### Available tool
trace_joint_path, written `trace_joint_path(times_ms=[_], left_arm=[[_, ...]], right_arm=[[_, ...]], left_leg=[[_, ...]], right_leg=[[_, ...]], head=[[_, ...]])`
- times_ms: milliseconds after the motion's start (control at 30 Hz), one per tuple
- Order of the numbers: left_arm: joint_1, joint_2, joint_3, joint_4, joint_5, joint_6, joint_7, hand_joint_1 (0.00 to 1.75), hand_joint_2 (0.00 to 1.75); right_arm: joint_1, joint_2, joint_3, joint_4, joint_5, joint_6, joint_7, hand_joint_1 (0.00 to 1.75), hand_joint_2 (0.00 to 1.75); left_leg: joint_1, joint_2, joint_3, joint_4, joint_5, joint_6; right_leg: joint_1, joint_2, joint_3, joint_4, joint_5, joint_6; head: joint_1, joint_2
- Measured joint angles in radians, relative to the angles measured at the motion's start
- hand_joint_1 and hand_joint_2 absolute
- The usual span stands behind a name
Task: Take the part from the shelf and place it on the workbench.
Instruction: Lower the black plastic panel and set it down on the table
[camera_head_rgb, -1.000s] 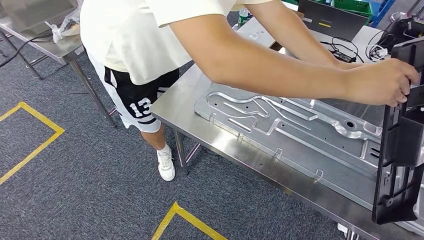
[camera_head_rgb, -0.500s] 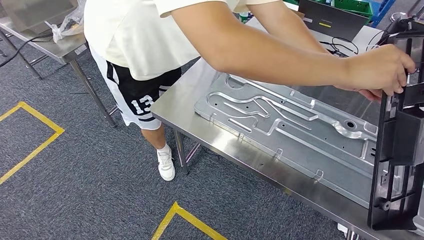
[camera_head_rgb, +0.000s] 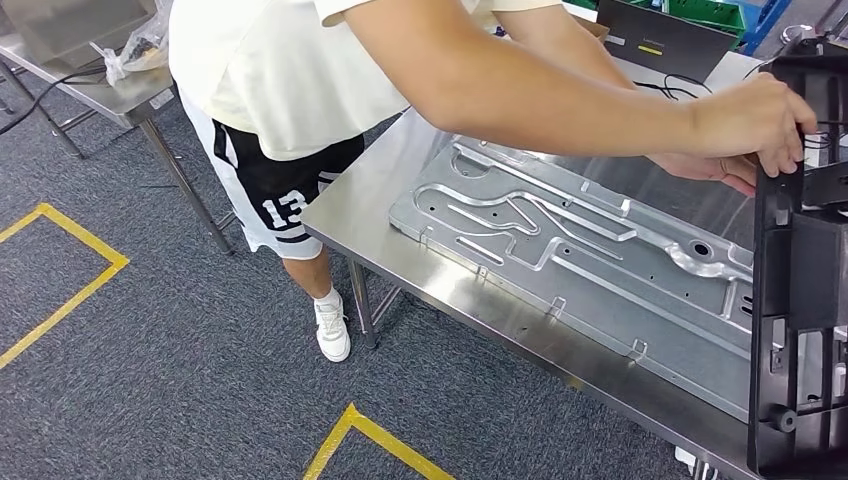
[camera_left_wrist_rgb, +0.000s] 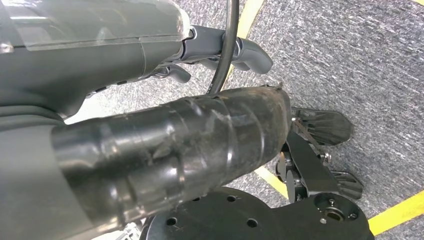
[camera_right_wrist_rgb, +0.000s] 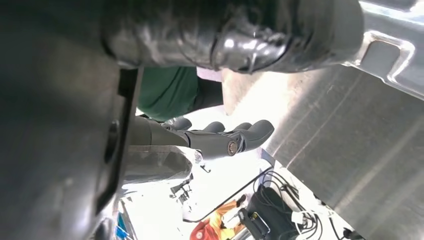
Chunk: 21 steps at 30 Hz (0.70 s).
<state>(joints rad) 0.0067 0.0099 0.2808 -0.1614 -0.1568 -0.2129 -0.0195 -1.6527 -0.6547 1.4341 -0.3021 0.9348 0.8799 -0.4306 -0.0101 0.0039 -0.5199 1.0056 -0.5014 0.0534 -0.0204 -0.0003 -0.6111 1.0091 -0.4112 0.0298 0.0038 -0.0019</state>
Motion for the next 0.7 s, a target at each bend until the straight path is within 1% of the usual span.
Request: trace_joint_path(times_ms=[700], left_arm=[[0.000, 0.000, 0.000, 0.000, 0.000, 0.000, 0.000, 0.00, 0.00]], right_arm=[[-0.007, 0.000, 0.010, 0.000, -0.022, 0.002, 0.008, 0.00, 0.00]], left_leg=[[-0.001, 0.000, 0.000, 0.000, 0.000, 0.000]], right_leg=[[-0.001, 0.000, 0.000, 0.000, 0.000, 0.000]], head=[[0.000, 0.000]])
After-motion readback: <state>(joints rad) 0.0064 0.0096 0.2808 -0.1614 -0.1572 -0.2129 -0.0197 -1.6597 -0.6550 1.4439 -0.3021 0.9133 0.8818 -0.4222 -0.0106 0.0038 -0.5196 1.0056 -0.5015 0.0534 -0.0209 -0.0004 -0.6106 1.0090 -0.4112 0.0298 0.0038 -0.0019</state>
